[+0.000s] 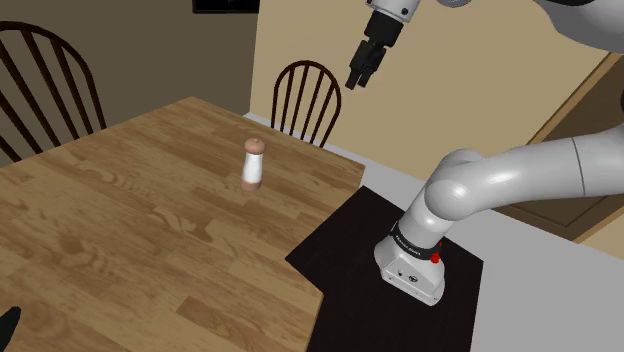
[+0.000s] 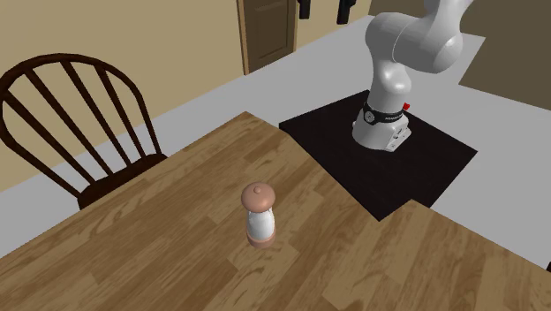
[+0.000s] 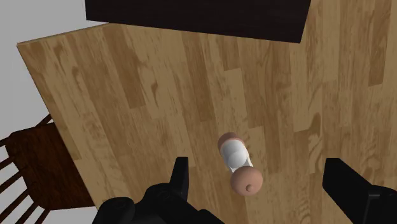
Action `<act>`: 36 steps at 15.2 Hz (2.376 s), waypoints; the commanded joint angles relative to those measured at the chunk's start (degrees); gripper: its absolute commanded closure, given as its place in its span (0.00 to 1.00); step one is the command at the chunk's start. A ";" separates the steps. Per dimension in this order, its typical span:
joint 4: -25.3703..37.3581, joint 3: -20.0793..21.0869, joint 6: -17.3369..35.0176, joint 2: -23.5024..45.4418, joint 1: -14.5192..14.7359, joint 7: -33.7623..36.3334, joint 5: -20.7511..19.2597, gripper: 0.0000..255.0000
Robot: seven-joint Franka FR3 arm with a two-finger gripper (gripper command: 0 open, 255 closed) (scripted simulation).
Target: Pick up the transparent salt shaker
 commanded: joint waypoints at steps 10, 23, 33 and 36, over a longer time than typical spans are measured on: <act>-0.63 5.64 14.16 15.69 1.32 6.10 2.40 0.00; 9.34 11.39 29.33 44.25 2.50 15.86 0.77 0.00; 9.69 11.75 36.37 52.26 3.01 17.37 -0.36 0.00; 9.77 11.75 36.28 52.25 3.02 17.39 -0.36 1.00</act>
